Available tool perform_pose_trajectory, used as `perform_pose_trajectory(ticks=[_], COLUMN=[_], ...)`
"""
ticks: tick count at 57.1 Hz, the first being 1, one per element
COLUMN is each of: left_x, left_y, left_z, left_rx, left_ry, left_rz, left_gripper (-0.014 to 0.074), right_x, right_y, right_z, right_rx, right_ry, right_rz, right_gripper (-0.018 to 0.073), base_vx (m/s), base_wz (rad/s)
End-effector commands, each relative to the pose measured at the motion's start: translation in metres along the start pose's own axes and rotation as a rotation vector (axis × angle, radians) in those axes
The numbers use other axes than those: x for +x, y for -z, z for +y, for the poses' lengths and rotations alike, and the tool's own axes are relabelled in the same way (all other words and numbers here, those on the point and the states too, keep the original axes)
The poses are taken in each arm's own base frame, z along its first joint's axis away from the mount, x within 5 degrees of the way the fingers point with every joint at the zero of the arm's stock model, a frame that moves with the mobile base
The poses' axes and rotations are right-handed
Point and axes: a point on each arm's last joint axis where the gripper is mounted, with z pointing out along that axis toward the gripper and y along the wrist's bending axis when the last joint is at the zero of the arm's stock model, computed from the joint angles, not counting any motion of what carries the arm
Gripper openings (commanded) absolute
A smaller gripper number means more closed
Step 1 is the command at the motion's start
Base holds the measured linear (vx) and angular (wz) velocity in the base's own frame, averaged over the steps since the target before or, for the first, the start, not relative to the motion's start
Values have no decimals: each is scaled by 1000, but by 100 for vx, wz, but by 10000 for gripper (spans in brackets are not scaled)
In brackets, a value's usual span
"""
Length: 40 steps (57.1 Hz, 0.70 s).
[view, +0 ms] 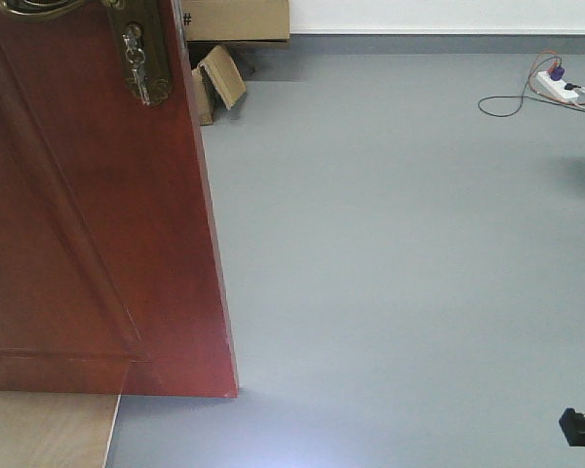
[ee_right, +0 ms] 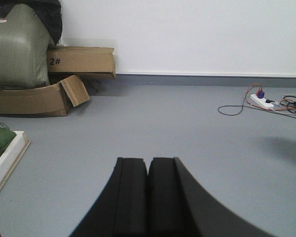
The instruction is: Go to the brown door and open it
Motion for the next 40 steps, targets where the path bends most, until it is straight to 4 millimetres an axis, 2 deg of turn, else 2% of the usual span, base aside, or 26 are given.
perform_pose_trajectory(ticks=[1,13,18,21,31,40], left_x=[2,54,73,92,106,109], left_y=[17,54,63,66,66,66], left_z=[-1,1,2,2,3,3], left_rx=[14,16,16,16,14,13], left_ry=[10,10,9,11,12,12], left_rz=[-123,-169,-189,-185,-38,-12], left_gripper=[-3,-3,-3,-3,-3,-3], right_x=[-6,-6,-6,-6,-6,-6], right_y=[1,1,1,1,1,1], right_z=[-1,-1,-1,-1,-1,-1], right_rx=[8,8,8,8,7,7], right_ry=[11,11,11,11,11,11], right_rz=[-92,-92,-92,-92,-90,-90], right_gripper=[0,0,0,0,0,0], base_vx=[0,0,0,0,0,0], base_wz=[0,0,0,0,0,0])
